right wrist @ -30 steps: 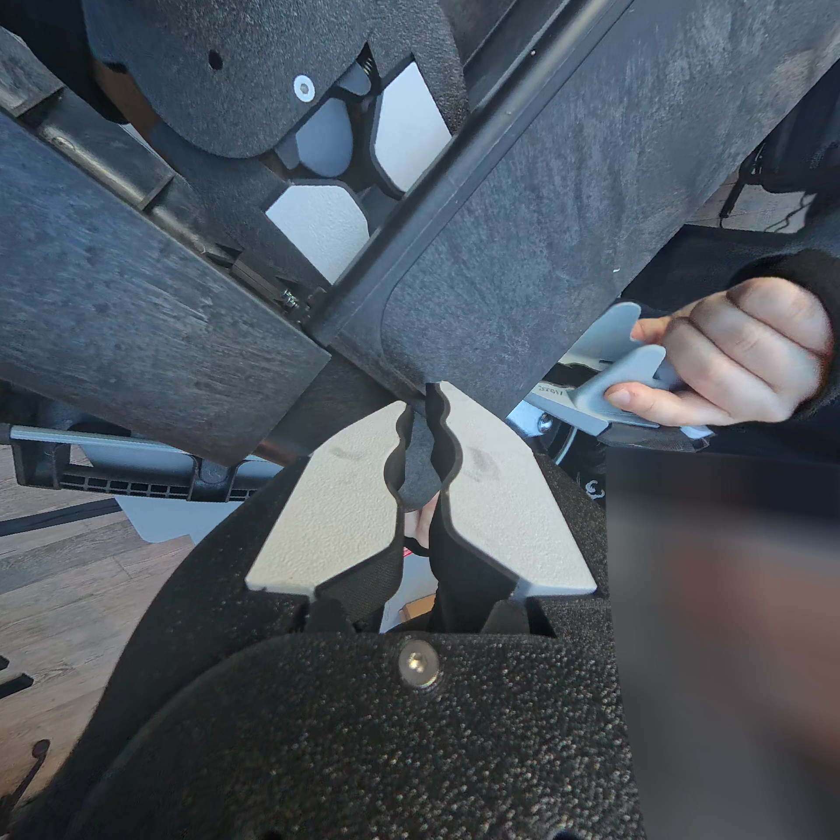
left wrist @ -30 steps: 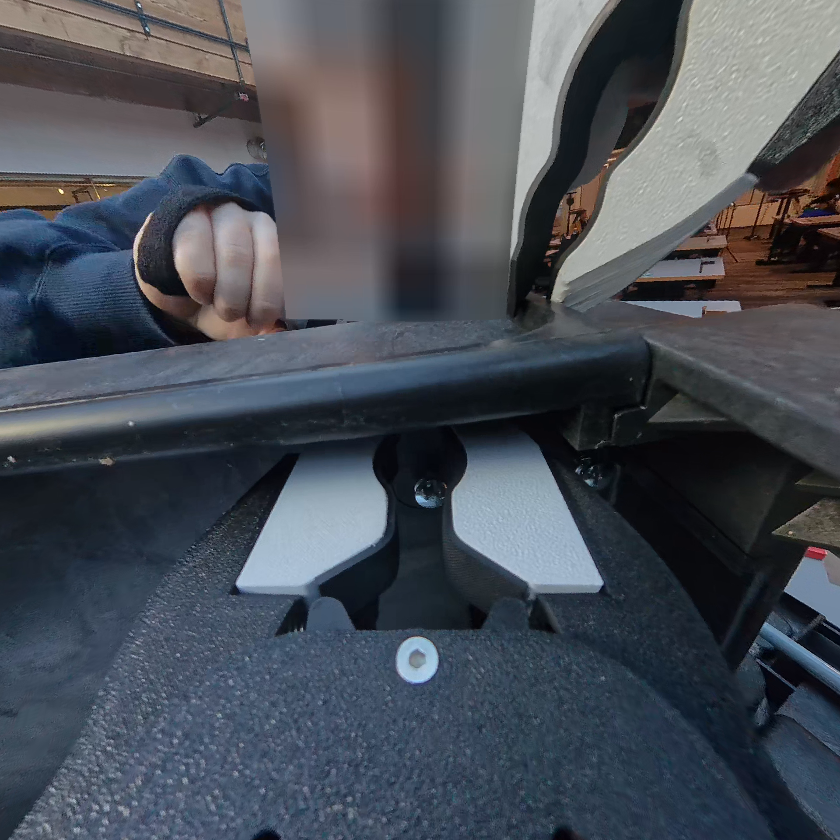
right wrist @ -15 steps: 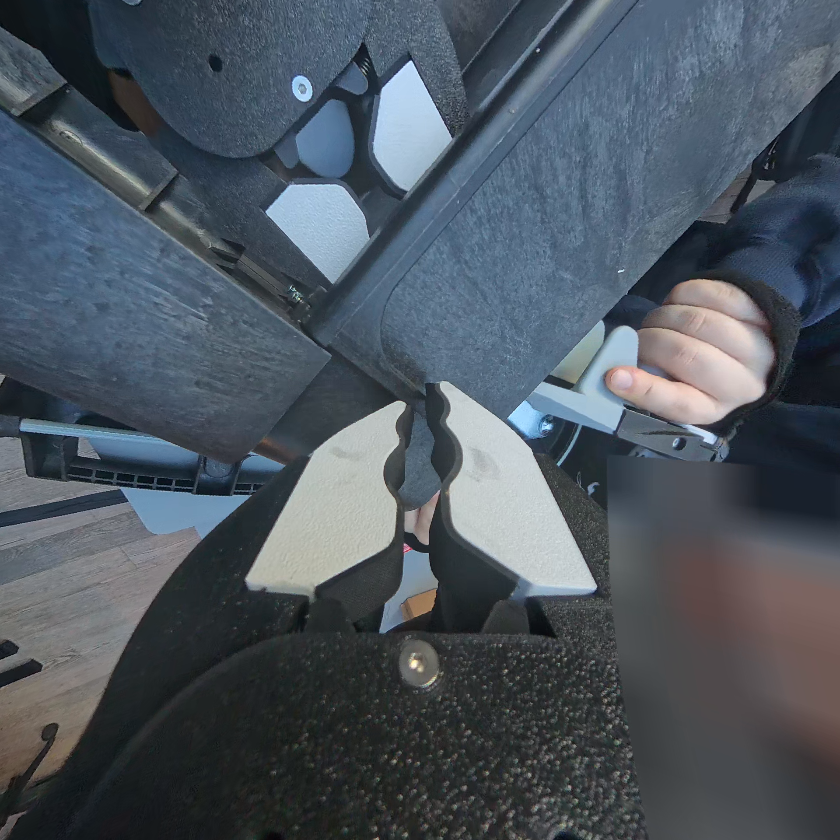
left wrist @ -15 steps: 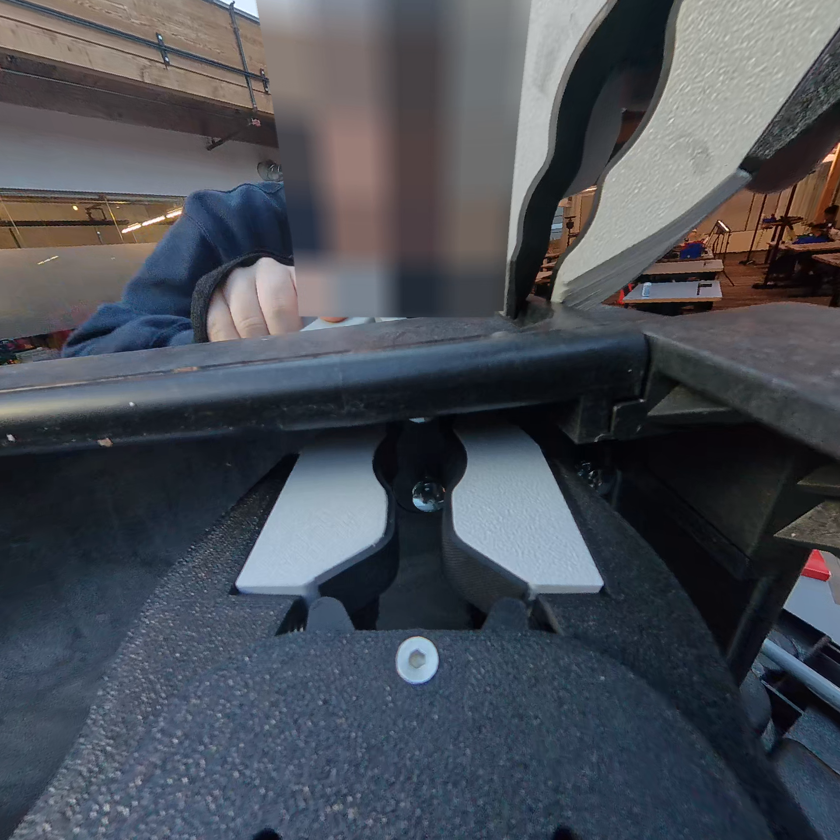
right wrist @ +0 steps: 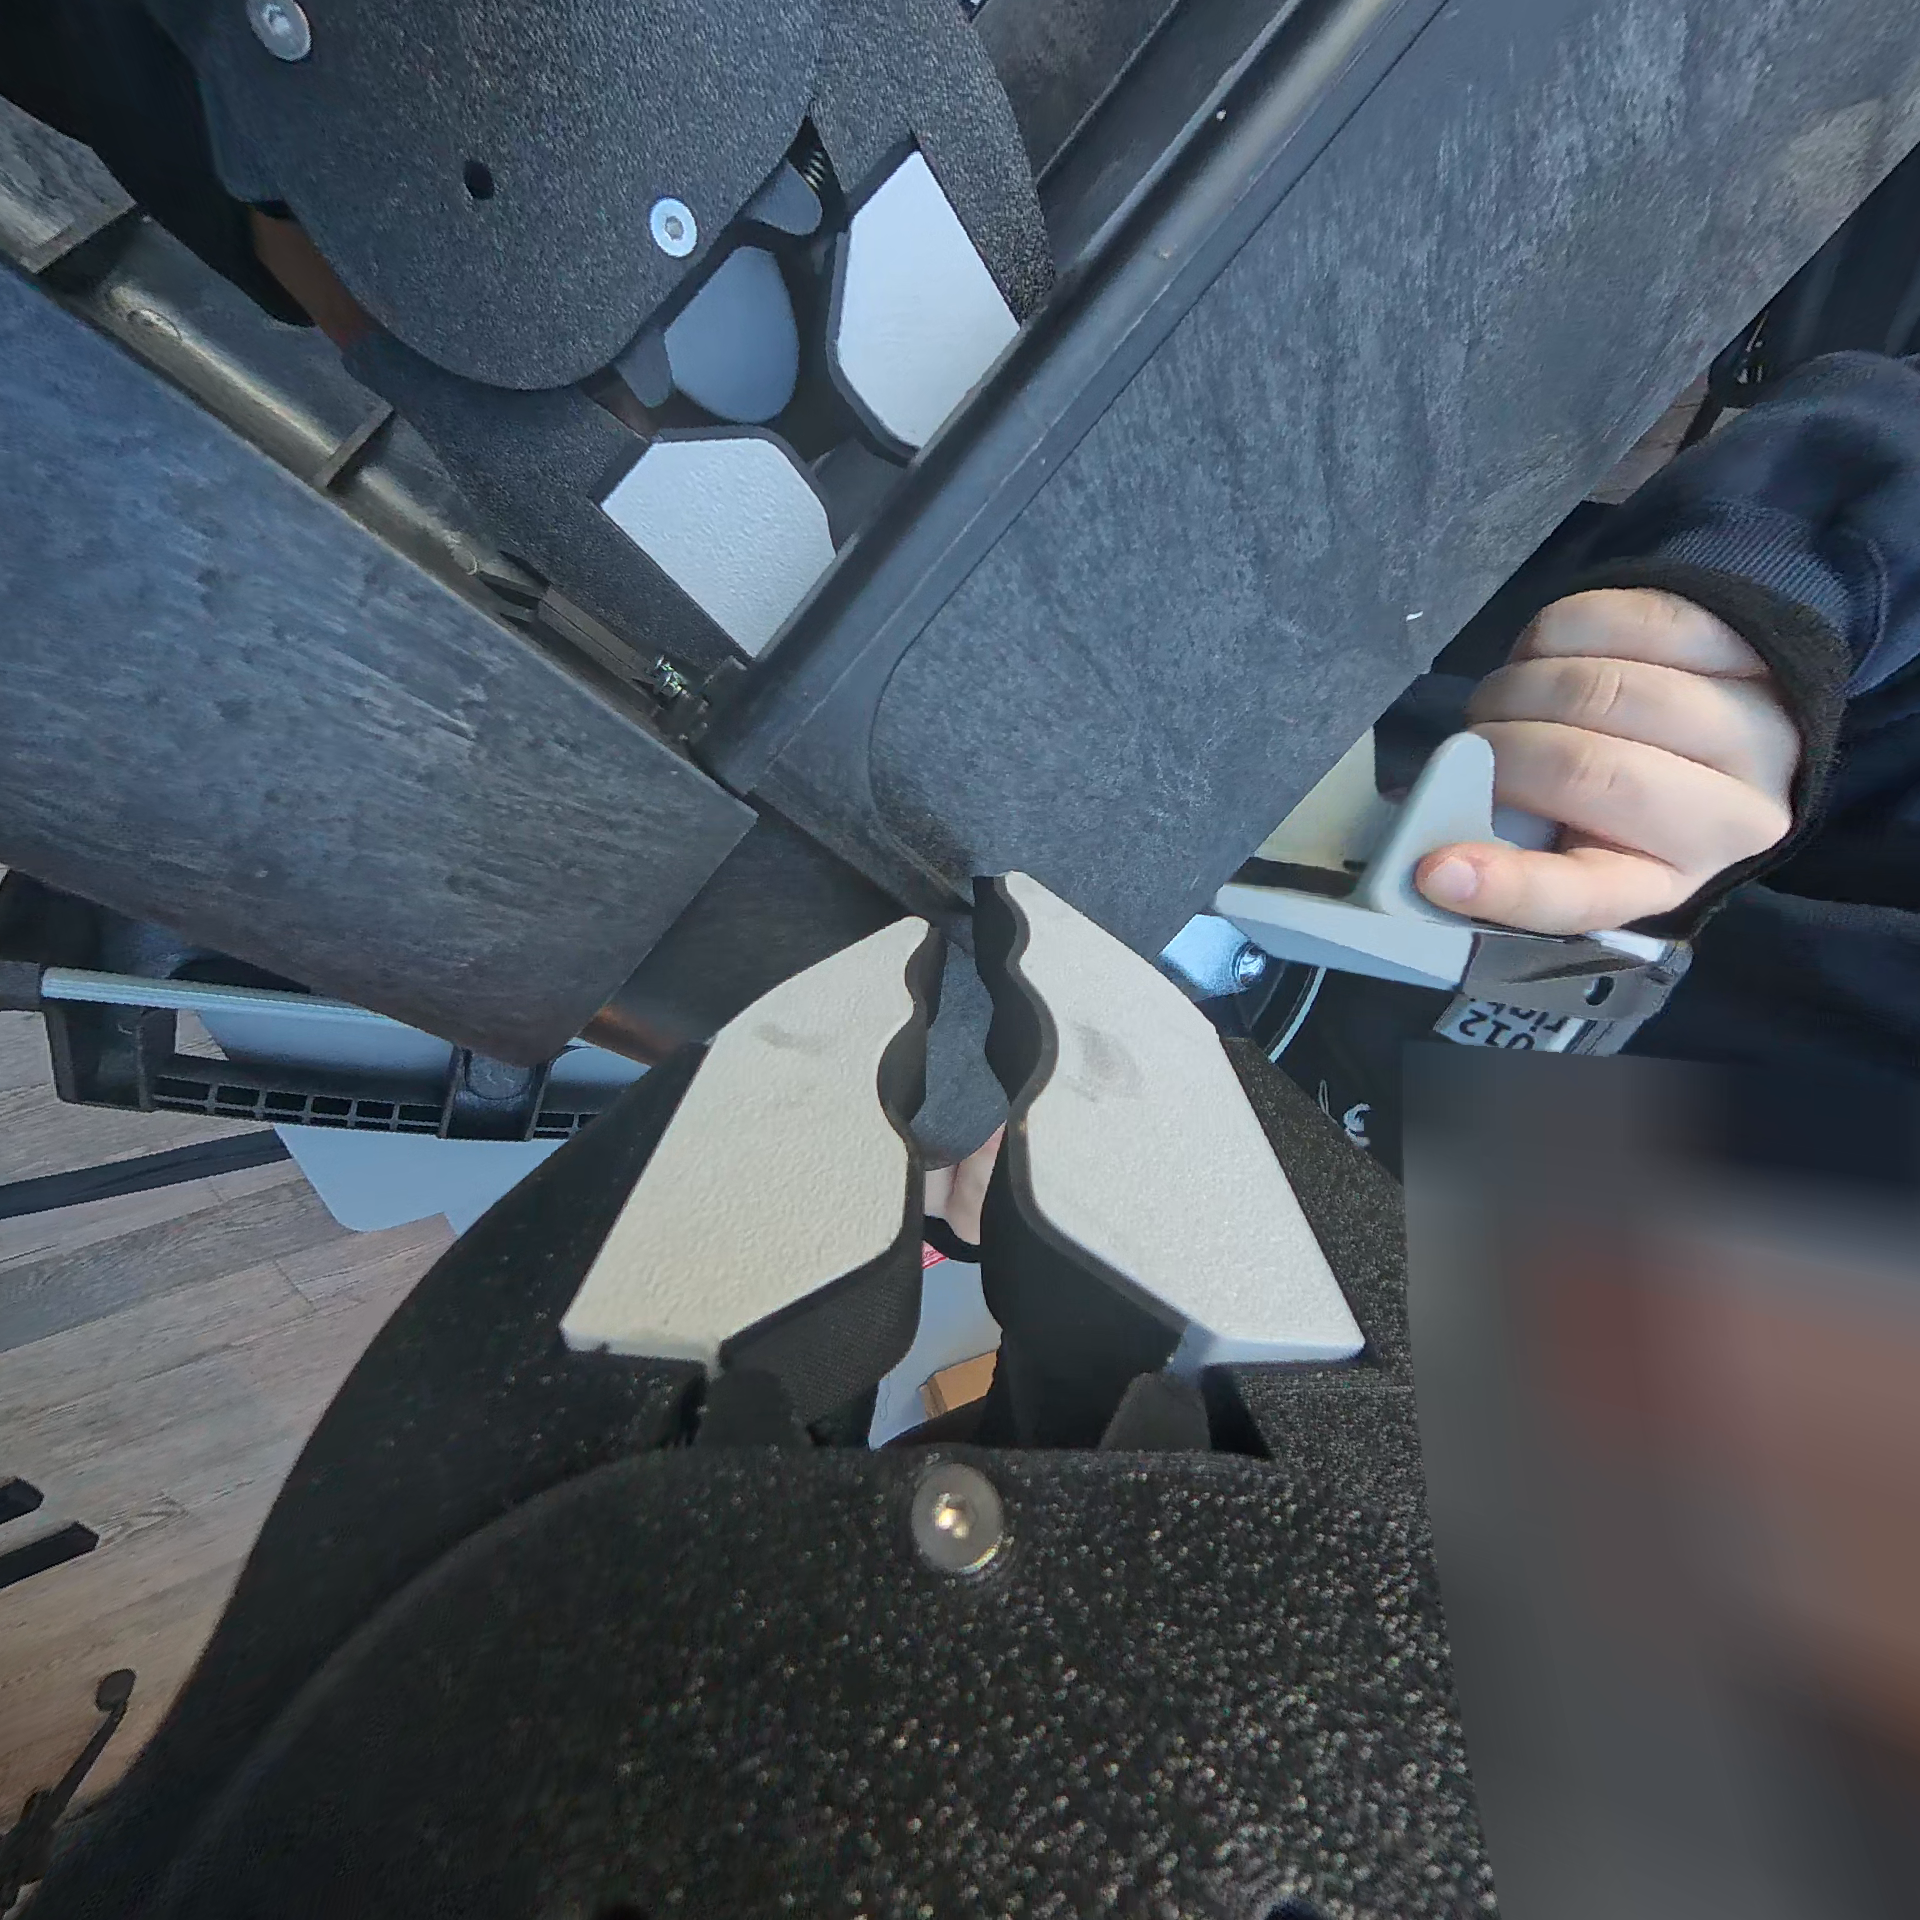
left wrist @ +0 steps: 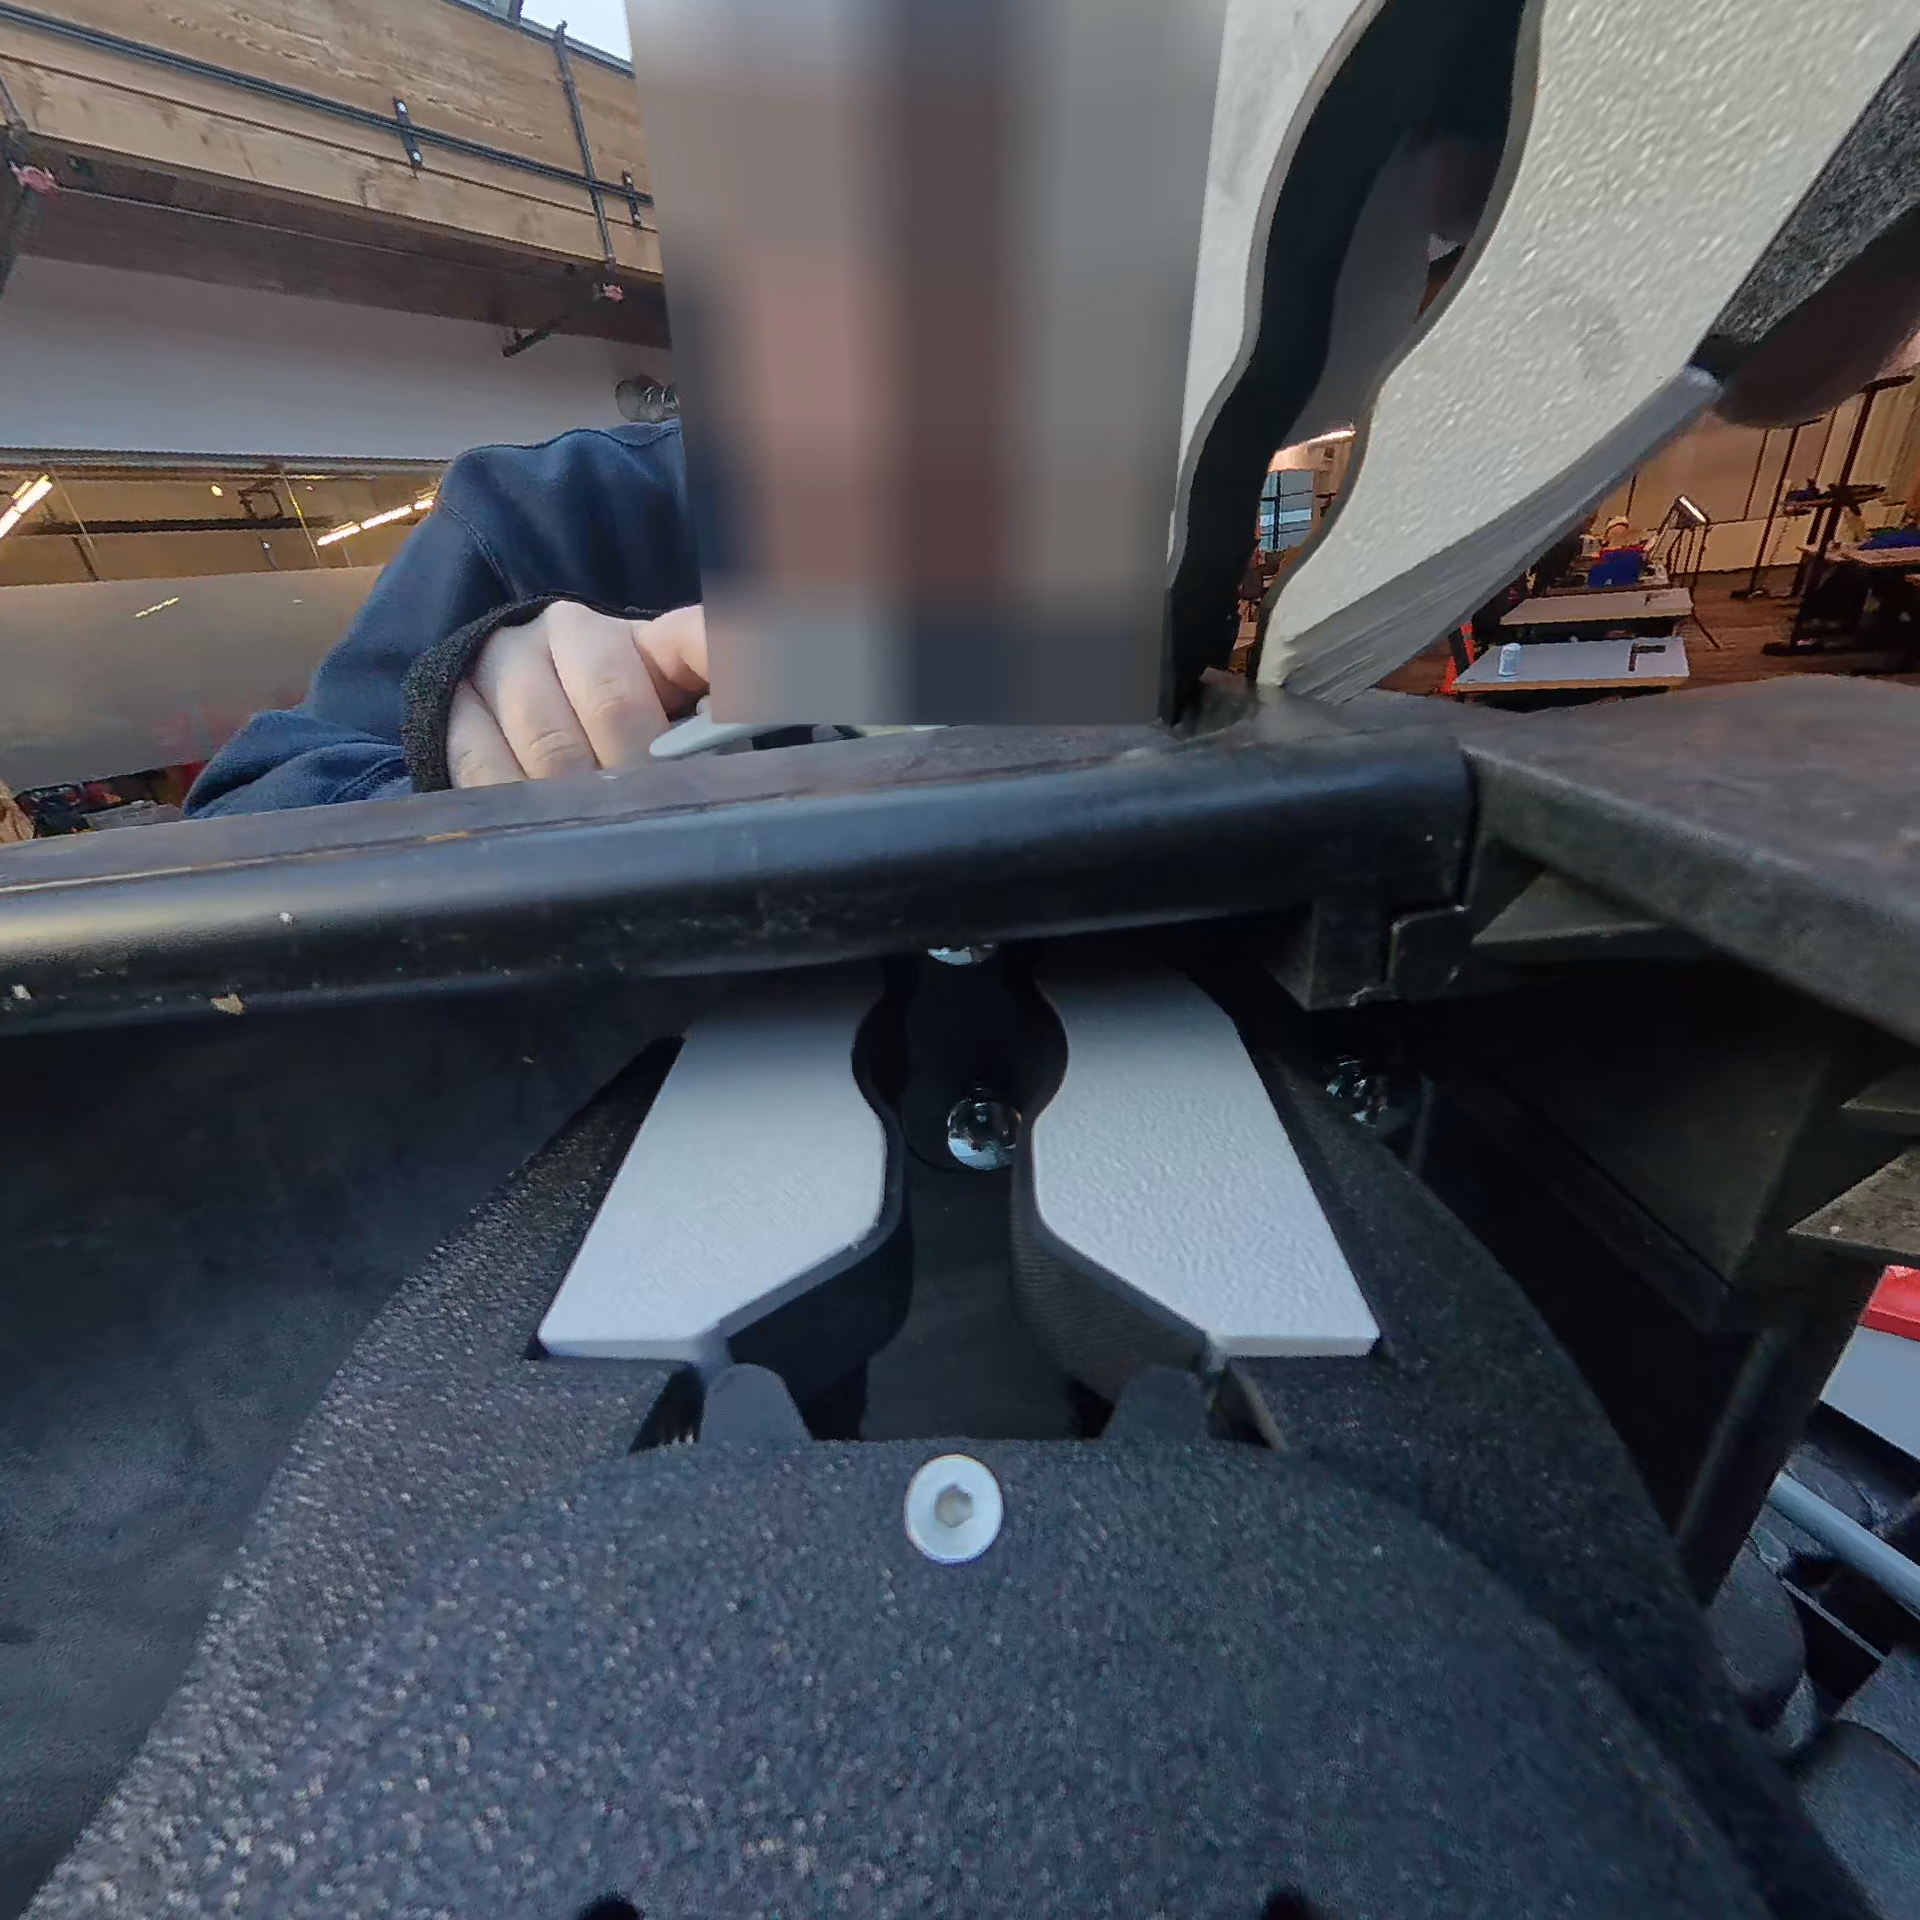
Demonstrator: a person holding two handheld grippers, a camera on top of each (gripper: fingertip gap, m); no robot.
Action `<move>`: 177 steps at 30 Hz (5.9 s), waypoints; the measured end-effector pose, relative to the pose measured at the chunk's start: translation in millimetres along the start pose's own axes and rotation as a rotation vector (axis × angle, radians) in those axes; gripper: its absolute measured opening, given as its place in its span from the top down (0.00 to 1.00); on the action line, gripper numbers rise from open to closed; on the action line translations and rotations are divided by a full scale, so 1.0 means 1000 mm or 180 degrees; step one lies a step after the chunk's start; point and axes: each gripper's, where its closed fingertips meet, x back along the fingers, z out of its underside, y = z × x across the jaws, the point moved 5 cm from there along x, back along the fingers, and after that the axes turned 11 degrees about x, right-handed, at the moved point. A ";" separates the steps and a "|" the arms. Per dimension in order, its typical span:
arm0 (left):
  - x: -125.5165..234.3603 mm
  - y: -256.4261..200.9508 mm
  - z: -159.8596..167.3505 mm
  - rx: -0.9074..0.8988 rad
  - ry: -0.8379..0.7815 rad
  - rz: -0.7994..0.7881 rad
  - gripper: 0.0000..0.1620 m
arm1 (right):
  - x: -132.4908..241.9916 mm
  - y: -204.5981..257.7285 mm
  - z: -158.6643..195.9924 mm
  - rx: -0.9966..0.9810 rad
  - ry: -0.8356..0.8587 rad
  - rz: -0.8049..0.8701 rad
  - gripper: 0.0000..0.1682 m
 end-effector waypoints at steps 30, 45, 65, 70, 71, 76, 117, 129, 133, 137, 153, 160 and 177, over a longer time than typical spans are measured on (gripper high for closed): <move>0.001 0.000 0.004 -0.0018 -0.0129 0.0073 0.90 | 0.001 0.001 -0.001 0.0034 0.0063 0.0055 0.95; 0.011 0.003 0.040 -0.0033 0.0044 -0.0136 0.87 | 0.001 0.002 -0.001 0.0023 0.0061 0.0130 0.95; 0.002 0.002 0.040 -0.0118 0.0086 -0.0168 0.89 | 0.001 0.002 0.000 0.0002 0.0034 0.0104 0.95; 0.002 0.002 0.041 -0.0466 0.0099 -0.0198 0.89 | 0.001 0.002 0.000 -0.0004 0.0055 0.0107 0.95; 0.001 0.002 0.041 -0.0458 0.0096 -0.0195 0.89 | 0.001 0.002 0.000 -0.0005 0.0055 0.0104 0.95; 0.001 0.002 0.041 -0.0230 0.0083 -0.0198 0.89 | 0.001 0.002 -0.001 -0.0007 0.0069 0.0105 0.95; 0.001 0.004 0.043 0.0308 -0.0205 0.0059 0.90 | 0.001 0.002 -0.002 0.0025 0.0176 0.0075 0.95; 0.001 0.002 0.043 0.0255 -0.0264 0.0042 0.90 | 0.001 0.002 -0.006 0.0075 0.0316 0.0000 0.95; 0.001 0.004 0.045 0.0489 -0.0350 0.0248 0.90 | 0.001 0.002 -0.006 0.0060 0.0333 0.0016 0.95; 0.002 0.004 0.046 0.0545 -0.0442 0.0300 0.90 | 0.001 0.002 -0.005 0.0059 0.0330 0.0019 0.95; -0.001 0.003 0.046 0.0430 -0.0476 0.0176 0.90 | 0.000 0.001 -0.003 0.0006 0.0206 0.0004 0.96; -0.001 0.005 0.047 0.0600 -0.0553 0.0281 0.90 | 0.000 0.001 -0.003 -0.0006 0.0228 0.0024 0.95; 0.015 0.005 0.028 0.0430 -0.0911 0.0276 0.88 | 0.001 0.002 -0.004 -0.0010 0.0229 0.0028 0.95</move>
